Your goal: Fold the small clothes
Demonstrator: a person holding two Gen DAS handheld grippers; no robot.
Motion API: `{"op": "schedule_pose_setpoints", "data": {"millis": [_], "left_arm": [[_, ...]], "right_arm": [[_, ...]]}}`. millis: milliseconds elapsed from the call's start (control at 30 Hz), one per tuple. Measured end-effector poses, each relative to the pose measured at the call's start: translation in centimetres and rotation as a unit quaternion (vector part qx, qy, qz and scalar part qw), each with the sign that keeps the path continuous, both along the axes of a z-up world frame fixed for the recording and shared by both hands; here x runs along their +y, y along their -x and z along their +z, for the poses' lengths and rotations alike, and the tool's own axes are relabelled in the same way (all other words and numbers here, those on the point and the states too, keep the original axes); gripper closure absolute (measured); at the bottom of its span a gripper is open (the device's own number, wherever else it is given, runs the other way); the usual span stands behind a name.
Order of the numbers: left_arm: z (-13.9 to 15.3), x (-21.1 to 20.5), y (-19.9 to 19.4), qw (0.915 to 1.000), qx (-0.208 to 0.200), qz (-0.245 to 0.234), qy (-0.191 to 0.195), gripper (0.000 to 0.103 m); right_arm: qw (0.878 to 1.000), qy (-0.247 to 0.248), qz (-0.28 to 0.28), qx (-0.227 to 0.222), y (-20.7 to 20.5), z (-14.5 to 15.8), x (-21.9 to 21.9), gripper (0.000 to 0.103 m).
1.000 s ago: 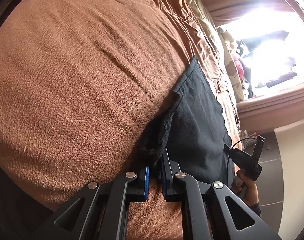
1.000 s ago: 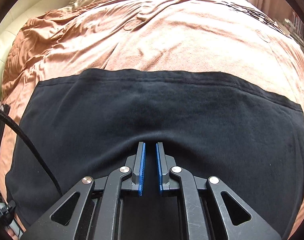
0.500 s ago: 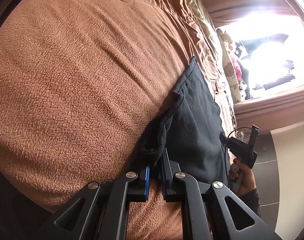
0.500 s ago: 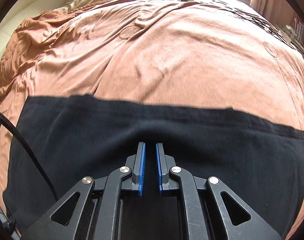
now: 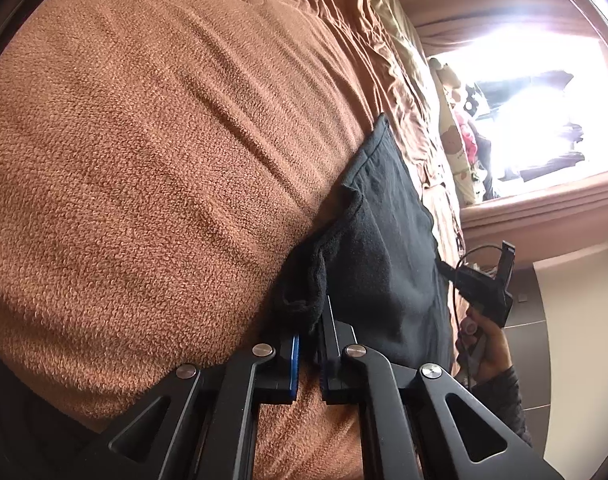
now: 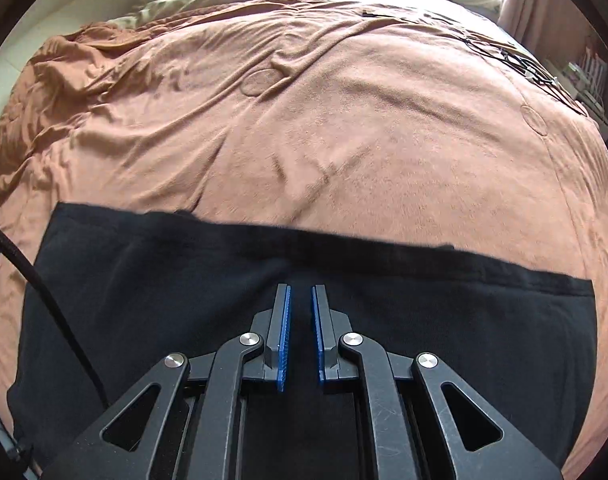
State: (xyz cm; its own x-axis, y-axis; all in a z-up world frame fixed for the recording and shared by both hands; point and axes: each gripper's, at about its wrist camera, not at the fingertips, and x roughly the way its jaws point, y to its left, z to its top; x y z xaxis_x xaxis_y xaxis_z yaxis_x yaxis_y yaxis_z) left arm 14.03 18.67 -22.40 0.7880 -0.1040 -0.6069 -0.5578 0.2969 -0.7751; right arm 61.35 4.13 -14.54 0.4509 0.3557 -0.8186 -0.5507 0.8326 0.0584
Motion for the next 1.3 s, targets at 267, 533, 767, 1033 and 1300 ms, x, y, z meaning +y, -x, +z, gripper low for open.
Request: {"op": "schedule_pose_setpoints", "data": {"millis": [267, 533, 767, 1033, 1300], "left_arm": [[2.1, -0.2, 0.7, 0.9963, -0.082, -0.013, 0.024, 0.100], [7.0, -1.5, -1.4, 0.9844, -0.166, -0.052, 0.024, 0.100], [10.4, -2.7, -3.5, 0.9747, -0.208, -0.079, 0.026, 0.100], [13.9, -4.0, -5.9, 0.9652, -0.239, -0.103, 0.029, 0.100], [16.7, -6.5, -9.1, 0.9587, -0.247, -0.139, 0.021, 0.100]], "right_arm": [[0.996, -0.027, 0.048, 0.069, 6.5, -2.0, -4.6, 0.097], [0.989, -0.069, 0.072, 0.110, 11.1, -3.1, -8.2, 0.097], [0.983, -0.096, 0.091, 0.129, 14.7, -3.7, -10.5, 0.097], [0.977, -0.134, 0.095, 0.134, 18.1, -4.8, -13.2, 0.097], [0.973, -0.166, 0.086, 0.131, 19.4, -4.4, -17.3, 0.097]]}}
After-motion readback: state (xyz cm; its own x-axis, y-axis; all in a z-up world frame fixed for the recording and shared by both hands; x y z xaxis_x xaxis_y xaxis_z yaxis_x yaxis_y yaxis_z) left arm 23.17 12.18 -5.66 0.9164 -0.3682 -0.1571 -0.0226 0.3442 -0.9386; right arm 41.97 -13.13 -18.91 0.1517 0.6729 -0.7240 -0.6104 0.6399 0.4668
